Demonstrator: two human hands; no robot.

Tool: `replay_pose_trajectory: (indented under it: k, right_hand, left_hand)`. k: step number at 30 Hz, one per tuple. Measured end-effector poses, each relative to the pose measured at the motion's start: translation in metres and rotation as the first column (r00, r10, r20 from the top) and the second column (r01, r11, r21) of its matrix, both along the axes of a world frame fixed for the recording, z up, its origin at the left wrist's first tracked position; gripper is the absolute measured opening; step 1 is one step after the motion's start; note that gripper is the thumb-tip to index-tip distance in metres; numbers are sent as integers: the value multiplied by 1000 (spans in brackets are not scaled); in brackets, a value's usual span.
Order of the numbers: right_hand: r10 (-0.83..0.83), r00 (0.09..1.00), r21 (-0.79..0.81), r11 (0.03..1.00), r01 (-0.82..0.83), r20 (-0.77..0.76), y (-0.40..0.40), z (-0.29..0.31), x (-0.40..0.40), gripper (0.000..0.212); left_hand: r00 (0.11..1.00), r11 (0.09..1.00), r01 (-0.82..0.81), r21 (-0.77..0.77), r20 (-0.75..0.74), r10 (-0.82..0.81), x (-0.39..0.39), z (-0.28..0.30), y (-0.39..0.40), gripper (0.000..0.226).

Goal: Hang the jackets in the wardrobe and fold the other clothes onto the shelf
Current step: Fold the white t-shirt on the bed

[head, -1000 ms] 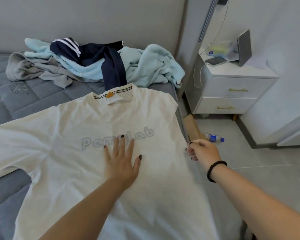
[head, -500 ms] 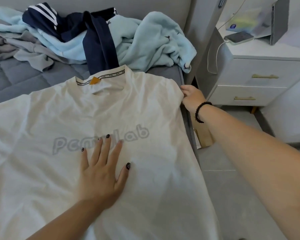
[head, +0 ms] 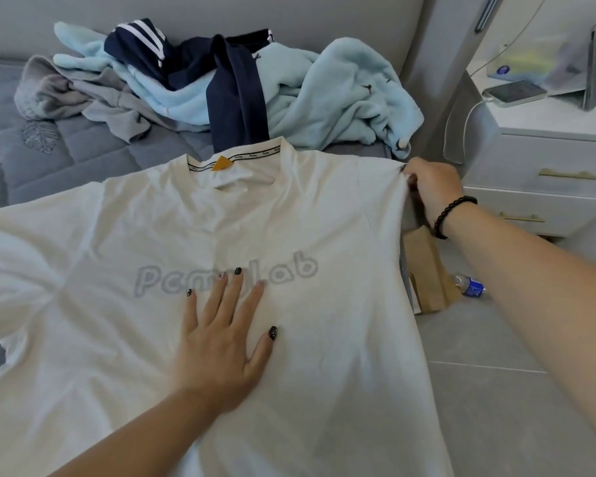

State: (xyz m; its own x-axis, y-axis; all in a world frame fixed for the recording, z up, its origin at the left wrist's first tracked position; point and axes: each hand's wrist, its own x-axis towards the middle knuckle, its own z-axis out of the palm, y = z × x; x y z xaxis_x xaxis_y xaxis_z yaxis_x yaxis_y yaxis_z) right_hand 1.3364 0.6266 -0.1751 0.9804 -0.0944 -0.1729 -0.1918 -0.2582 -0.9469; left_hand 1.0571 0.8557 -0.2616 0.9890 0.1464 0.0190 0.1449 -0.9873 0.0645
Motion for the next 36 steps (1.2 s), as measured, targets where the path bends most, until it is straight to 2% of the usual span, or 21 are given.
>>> replay_pose_trajectory:
  k: [2,4,5,7,8,10,12,15,18,21,23,25,27,29,31,33,34,35,36]
  right_hand:
    - [-161,987,-3,987,161,2,-7,6,1,32]
    - [-276,959,113,953,282,-68,-15,4,2,25]
    - [-288,944,214,924,318,-159,-17,0,-1,21]
    - [-199,927,363,878,312,-316,-19,-13,-10,14]
    - [-114,935,373,896,243,-336,-21,-20,-16,27]
    - [41,955,242,970,32,-294,-26,-30,-23,59]
    - [153,960,24,988,-151,-237,-29,-34,-21,71]
    - [252,936,-143,946,-292,-245,-29,-33,-12,90]
    - [341,906,-458,783,-421,-250,-29,-27,-7,104]
    - [468,855,-487,707,-513,-223,-27,-22,-1,100]
    - [542,815,-545,629,-555,-204,-27,-19,3,75]
    - [550,817,-636,570,-520,-176,-31,-19,8,47]
    - [538,813,-560,612,-558,-224,-39,-18,10,36]
    - [558,777,-445,640,-626,-291,-50,-18,11,38]
    - [539,775,-444,636,-631,-330,-61,-22,12,32]
    - [466,824,-468,678,-567,-322,-69,-24,12,17]
    - [406,869,-422,760,-494,-284,-72,-25,12,12]
    - [323,920,-306,873,-381,-223,-76,-25,12,10]
    - [213,964,-121,965,-234,-162,-80,-25,12,8]
  left_hand:
    - [1000,1000,-5,2,-5,5,0,0,0,68]
    - [1000,1000,-2,-6,-2,2,0,0,-1,68]
    - [1000,1000,-3,-8,-3,2,-1,-1,-1,68]
    - [1000,1000,-9,-7,-8,9,-1,-1,0,68]
    - [1000,1000,-12,-6,-11,11,-1,-1,1,67]
    - [1000,1000,-10,-5,-9,10,-2,-1,1,67]
    - [1000,1000,-3,-5,-2,3,-1,-1,1,67]
    - [1000,1000,-4,-7,10,4,-1,-2,2,67]
    - [1000,1000,-6,-9,2,6,-1,0,1,67]
    - [1000,1000,-9,-11,-5,9,0,0,0,68]
    - [1000,1000,-14,-16,-6,14,1,-1,0,68]
    - [1000,1000,-17,-23,-11,17,0,-1,0,68]
    - [1000,1000,-18,-20,-18,18,-2,-1,1,68]
    - [1000,1000,-19,-21,-15,19,-2,-1,1,68]
    - [1000,999,-16,-37,-15,16,-2,1,0,68]
    - [1000,999,-12,-49,-15,12,-1,2,-1,68]
    - [1000,998,-10,-54,-15,10,-2,2,-1,68]
    - [1000,998,-9,-61,-13,8,-2,1,-1,68]
    - [1000,998,-8,-66,-10,8,-2,1,0,68]
